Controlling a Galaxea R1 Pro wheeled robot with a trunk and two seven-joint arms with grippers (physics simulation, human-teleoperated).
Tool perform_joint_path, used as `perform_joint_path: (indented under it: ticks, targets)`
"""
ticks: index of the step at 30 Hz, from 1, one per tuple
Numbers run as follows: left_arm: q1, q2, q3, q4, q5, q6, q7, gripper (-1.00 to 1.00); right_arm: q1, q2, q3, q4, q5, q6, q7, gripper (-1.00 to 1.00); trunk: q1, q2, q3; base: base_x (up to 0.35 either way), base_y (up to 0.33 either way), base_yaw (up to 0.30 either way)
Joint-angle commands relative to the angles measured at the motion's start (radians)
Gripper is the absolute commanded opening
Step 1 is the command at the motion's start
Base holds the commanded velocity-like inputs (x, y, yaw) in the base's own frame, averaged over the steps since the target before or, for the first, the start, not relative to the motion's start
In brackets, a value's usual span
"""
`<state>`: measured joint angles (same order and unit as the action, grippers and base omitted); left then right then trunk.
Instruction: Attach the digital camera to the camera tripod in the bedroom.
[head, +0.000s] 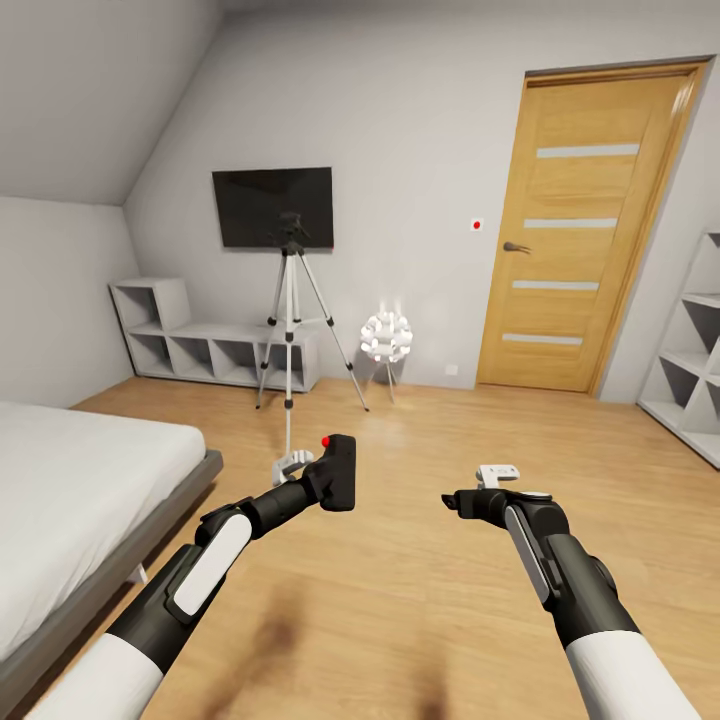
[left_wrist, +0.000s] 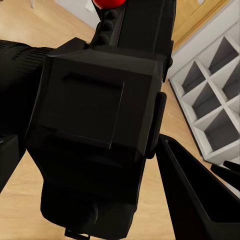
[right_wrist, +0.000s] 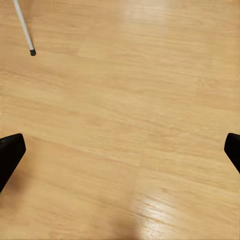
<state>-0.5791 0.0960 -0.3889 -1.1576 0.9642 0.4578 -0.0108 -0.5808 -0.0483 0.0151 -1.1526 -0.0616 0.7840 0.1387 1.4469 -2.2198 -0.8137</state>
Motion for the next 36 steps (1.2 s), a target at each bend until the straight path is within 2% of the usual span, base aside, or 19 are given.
perform_joint_path:
  ticks: [1, 36]
  targets:
    - [-0.001, 0.001, -0.001, 0.0, 0.002, 0.002, -0.003, -1.0, -0.001, -0.001, 0.002, -0.001, -0.006, 0.005, -0.002, 1.0, -0.004, 0.007, 0.002, 0.0, 0.0, 0.0]
    - [-0.001, 0.001, -0.001, 0.004, 0.002, 0.002, -0.003, -1.0, -0.001, 0.001, 0.002, 0.0, 0.002, 0.004, -0.002, 1.0, -0.138, 0.252, 0.112, 0.0, 0.0, 0.0]
